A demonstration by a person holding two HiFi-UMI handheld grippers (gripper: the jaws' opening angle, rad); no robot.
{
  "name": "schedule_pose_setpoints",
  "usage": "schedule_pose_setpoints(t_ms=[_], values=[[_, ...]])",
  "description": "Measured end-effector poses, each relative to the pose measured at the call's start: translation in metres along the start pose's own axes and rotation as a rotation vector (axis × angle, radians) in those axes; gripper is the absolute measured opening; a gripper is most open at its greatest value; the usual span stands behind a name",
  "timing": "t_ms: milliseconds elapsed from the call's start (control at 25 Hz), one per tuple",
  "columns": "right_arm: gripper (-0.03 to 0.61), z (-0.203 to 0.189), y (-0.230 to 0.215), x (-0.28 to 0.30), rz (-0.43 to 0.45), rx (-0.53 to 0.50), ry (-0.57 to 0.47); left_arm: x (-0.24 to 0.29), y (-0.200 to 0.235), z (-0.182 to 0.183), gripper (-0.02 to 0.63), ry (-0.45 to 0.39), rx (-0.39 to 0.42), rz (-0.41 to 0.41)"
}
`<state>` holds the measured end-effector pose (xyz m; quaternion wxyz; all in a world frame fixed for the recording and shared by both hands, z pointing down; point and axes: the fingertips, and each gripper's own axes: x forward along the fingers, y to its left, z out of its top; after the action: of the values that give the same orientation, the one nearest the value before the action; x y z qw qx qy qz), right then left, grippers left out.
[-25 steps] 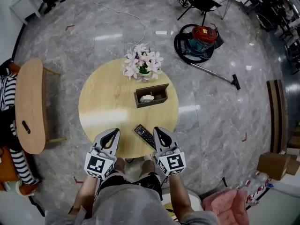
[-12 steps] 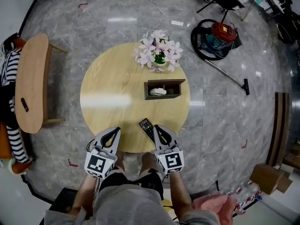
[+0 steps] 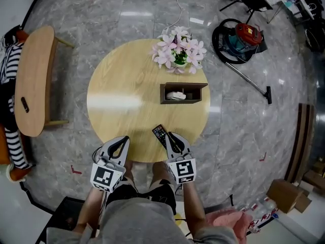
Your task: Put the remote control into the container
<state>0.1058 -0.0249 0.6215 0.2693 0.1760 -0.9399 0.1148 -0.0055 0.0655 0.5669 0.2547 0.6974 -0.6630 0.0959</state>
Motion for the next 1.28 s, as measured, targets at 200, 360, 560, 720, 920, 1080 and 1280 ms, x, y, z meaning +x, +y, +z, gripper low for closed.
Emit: schedule_pose_setpoints(t_ms=[200,360,560,720,920,1080,1280], values=[[0.012,-0.012,0.003,0.010,0.003,-0.040,0.056,-0.005,0.005,-0.010,0.006,0.015,-0.014,0.009],[0.068,-0.020,0.009,0.018,0.034,-0.055,0.100,-0.007,0.009,-0.014,0.008,0.017,-0.027,0.013],[0.146,-0.032,0.018,0.026,0.074,-0.083,0.163,-0.007,0.013,-0.016,0.006,0.023,-0.031,0.015],[0.195,-0.041,0.022,0.033,0.093,-0.112,0.193,-0.007,0.017,-0.021,0.006,0.029,-0.044,0.022],[0.235,-0.053,0.022,0.041,0.107,-0.138,0.249,-0.010,0.024,-0.025,0.006,0.037,-0.051,0.042],[0.262,-0.063,0.022,0.045,0.116,-0.148,0.300,-0.013,0.028,-0.028,0.006,0.035,-0.057,0.054],[0.268,-0.071,0.024,0.050,0.124,-0.150,0.335,-0.014,0.033,-0.025,0.006,0.034,-0.051,0.063]])
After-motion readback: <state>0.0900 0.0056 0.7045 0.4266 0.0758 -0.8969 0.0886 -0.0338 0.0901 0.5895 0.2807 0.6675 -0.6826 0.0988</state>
